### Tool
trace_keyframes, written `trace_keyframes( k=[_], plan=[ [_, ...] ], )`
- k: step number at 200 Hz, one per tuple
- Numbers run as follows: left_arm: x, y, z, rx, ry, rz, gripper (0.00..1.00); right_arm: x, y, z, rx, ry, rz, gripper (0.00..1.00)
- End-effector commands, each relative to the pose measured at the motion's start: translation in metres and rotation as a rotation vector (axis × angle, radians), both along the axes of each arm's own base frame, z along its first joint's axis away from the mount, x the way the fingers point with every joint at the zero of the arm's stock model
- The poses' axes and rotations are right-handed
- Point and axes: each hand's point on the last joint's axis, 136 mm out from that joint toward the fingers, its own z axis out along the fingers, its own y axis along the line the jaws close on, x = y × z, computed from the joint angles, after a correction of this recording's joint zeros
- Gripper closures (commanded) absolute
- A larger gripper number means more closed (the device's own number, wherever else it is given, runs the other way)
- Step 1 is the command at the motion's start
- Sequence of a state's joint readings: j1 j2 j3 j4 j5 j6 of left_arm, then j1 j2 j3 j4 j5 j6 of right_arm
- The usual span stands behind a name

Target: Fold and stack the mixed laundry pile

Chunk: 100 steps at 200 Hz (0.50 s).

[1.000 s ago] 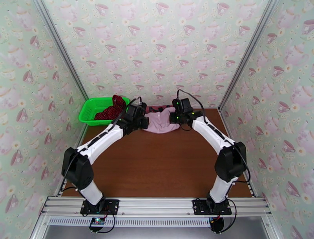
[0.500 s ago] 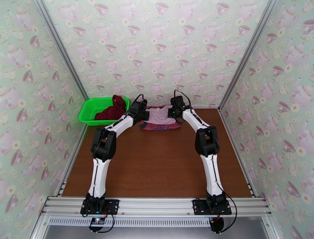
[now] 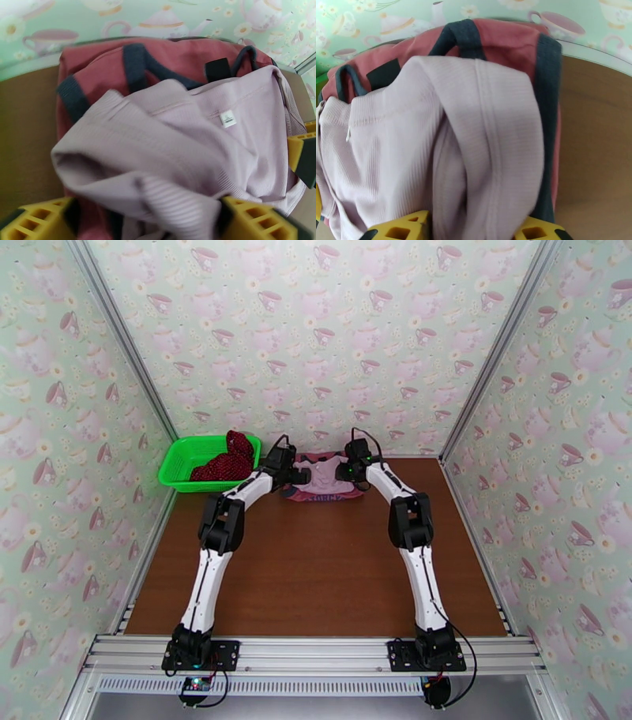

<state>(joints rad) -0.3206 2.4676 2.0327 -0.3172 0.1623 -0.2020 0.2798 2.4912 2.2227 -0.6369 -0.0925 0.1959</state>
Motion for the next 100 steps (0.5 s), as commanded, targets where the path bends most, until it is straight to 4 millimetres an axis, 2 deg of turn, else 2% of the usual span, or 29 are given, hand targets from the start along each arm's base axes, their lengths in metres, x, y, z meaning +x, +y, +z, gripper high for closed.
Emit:
trace_keyframes(
  k=[1, 20, 36, 46, 56, 66, 76, 83, 100],
  plan=[
    [-0.007, -0.003, 0.092, -0.093, -0.134, -0.047, 0.0, -0.005, -0.004, 0.106, 0.023, -0.182, 0.027, 0.48],
    [-0.023, 0.002, 0.165, -0.114, -0.271, -0.073, 0.0, -0.029, -0.013, 0.162, 0.014, -0.264, 0.043, 0.46],
    [-0.048, 0.01, 0.227, -0.124, -0.395, -0.088, 0.0, -0.06, -0.022, 0.204, 0.01, -0.327, 0.055, 0.46],
    [-0.065, 0.019, 0.255, -0.124, -0.455, -0.083, 0.0, -0.082, -0.028, 0.226, 0.012, -0.366, 0.062, 0.44],
    [-0.082, 0.025, 0.276, -0.134, -0.501, -0.08, 0.0, -0.102, -0.033, 0.241, 0.028, -0.402, 0.06, 0.33],
    [-0.097, 0.029, 0.284, -0.148, -0.523, -0.084, 0.0, -0.12, -0.037, 0.25, 0.078, -0.437, 0.036, 0.19],
    [-0.112, 0.027, 0.281, -0.181, -0.511, -0.114, 0.0, -0.138, -0.036, 0.251, 0.167, -0.44, 0.036, 0.02],
    [-0.122, 0.02, 0.275, -0.213, -0.491, -0.168, 0.0, -0.149, -0.033, 0.246, 0.236, -0.434, 0.051, 0.0],
    [-0.145, -0.011, 0.253, -0.297, -0.416, -0.376, 0.0, -0.167, -0.018, 0.232, 0.37, -0.398, 0.18, 0.0]
  ],
)
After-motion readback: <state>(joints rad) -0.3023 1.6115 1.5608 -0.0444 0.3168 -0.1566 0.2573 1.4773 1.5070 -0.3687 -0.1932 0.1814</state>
